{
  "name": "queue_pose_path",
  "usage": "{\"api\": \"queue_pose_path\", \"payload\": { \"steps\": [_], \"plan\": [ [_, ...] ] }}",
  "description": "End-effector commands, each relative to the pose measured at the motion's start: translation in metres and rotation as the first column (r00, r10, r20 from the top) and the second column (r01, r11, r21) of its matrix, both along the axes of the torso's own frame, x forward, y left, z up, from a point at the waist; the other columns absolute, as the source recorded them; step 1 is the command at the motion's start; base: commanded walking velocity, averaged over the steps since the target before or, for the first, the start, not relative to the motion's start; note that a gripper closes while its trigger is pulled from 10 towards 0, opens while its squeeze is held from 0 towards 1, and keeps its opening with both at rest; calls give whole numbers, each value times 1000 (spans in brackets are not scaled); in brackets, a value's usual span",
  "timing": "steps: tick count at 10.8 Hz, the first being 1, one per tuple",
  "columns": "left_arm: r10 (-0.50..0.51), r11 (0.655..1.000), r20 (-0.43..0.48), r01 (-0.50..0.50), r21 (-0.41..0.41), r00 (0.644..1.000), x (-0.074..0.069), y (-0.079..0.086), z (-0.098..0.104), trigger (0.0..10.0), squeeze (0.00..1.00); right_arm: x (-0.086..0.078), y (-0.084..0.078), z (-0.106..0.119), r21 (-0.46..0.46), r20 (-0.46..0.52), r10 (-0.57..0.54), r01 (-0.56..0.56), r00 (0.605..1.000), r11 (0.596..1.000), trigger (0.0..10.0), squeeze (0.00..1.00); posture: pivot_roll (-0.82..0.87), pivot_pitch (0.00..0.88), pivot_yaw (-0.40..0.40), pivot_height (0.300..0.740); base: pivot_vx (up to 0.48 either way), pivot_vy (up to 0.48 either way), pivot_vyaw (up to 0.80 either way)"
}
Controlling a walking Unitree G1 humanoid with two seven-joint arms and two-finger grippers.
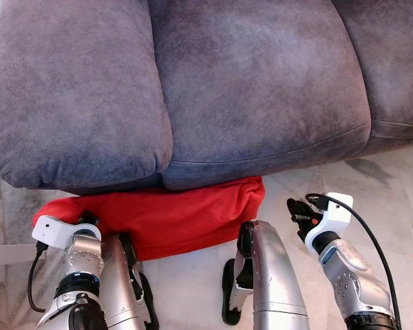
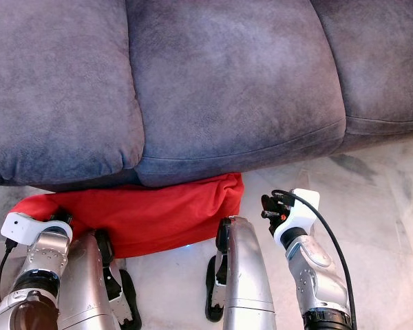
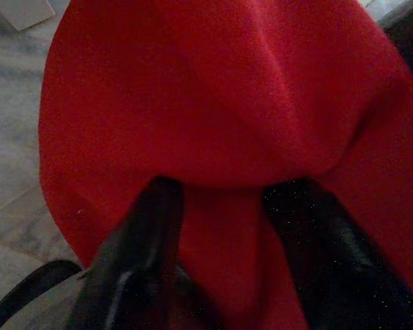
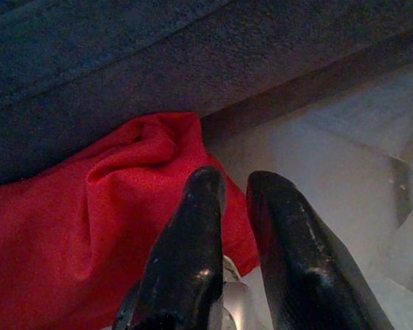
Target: Move the pillow to the sofa from floor
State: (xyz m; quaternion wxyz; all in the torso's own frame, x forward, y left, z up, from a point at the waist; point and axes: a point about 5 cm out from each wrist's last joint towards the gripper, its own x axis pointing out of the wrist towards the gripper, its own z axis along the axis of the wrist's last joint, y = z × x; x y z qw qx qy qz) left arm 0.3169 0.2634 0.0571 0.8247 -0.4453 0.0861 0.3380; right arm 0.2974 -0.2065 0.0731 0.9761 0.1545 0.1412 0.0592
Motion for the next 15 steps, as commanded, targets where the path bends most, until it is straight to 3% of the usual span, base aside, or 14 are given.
{"api": "queue_pose_path", "payload": {
  "steps": [1, 3, 6, 10, 11, 12, 13, 14, 15],
  "plan": [
    [29, 1000, -40, -29, 0, 999, -11, 4, -11, 0, 0, -8, -4, -13, 8, -51, -19, 20, 998, 1000, 10000, 0, 68, 499, -133, 524, 0, 0, 0],
    [46, 999, -27, -45, 7, 999, -12, 7, -8, 0, 0, -8, -1, -15, 12, -57, -15, 16, 998, 1000, 10000, 0, 76, 493, -131, 524, 0, 0, 0],
    [46, 990, 98, -58, 130, 994, -11, 9, 22, 0, 0, -6, 1, -17, 21, -59, -19, 20, 998, 1000, 10000, 0, 93, 477, -123, 524, 0, 0, 0],
    [-11, 983, 208, -27, 182, 978, -13, -6, 48, 0, 0, -4, 0, -20, 25, -59, -26, 28, 998, 999, 10000, 0, 100, 464, -121, 524, 0, 0, 0],
    [-3, 984, 166, -27, 178, 986, -14, -4, 48, 0, 0, -4, 0, -21, 25, -60, -24, 26, 998, 999, 10000, 0, 100, 464, -121, 524, 0, 0, 0],
    [-4, 973, 131, -27, 229, 991, -16, 0, 49, 10000, 0, -4, 0, -21, 24, -62, -24, 25, 998, 999, 10000, 0, 103, 467, -121, 524, 0, 0, 0],
    [51, 961, 77, -70, 268, 996, -20, 10, 48, 10000, 0, -4, 1, -22, 24, -66, -22, 24, 998, 999, 10000, 0, 102, 471, -124, 524, 0, 0, 0],
    [90, 958, 51, -101, 269, 995, -24, 15, 46, 10000, 1000, -5, 1, -23, 24, -69, -19, 21, 997, 999, 10000, 0, 102, 477, -128, 524, 0, 0, 0],
    [156, 959, 30, -159, 236, 987, -30, 24, 43, 10000, 1000, -6, 1, -23, 21, -72, -13, 15, 997, 1000, 10000, 0, 99, 480, -130, 524, 0, 0, 0]
  ]
}}
